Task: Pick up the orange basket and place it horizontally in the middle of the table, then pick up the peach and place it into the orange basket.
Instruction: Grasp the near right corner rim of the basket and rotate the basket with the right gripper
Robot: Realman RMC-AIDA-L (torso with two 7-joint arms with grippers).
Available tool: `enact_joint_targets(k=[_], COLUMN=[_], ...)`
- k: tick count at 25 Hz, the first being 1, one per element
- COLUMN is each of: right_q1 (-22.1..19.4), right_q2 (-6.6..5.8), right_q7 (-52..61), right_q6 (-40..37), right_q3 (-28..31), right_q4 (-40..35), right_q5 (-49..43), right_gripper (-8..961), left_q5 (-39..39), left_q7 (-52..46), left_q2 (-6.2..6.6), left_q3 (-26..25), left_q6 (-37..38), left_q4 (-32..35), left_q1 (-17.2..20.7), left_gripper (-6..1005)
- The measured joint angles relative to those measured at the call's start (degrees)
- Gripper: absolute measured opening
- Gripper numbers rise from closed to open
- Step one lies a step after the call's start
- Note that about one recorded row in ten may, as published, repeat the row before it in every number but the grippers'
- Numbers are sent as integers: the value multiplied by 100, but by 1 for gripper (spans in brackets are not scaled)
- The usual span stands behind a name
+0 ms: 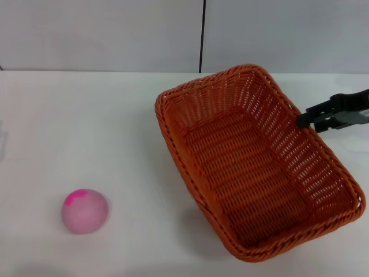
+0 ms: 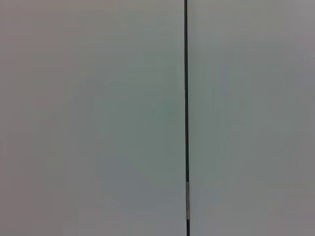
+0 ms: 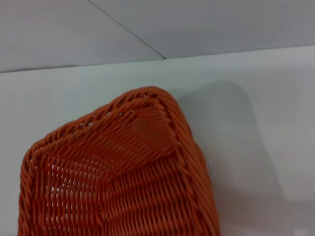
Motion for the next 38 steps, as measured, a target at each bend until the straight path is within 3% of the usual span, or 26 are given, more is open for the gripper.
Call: enact_joint_targets(k=[11, 18, 23, 31, 38], right_q1=[180, 331, 338, 323, 305], right_q2=[305, 361, 363, 368, 495], right_q7=[-96, -127, -124, -271, -1003], right_q6=[723, 903, 958, 965, 889], right_q3=[-263, -287, -410, -428, -429], right_q4=[269, 505, 514, 486, -156], right_q5=[44, 30, 17, 6, 33], right_gripper=[603, 603, 538, 168, 155], left_q5=[0, -4, -34, -32, -17], left_q7=[21, 19, 21, 25, 32], left_q2=[3, 3, 3, 3, 3], left_q3=[0, 0, -2, -12, -2], left_q6=[99, 207, 256, 360, 371], left_q4=[-33, -50, -52, -52, -52], left_q1=[-52, -54, -34, -58, -70], left_gripper=[587, 586, 586, 587, 586])
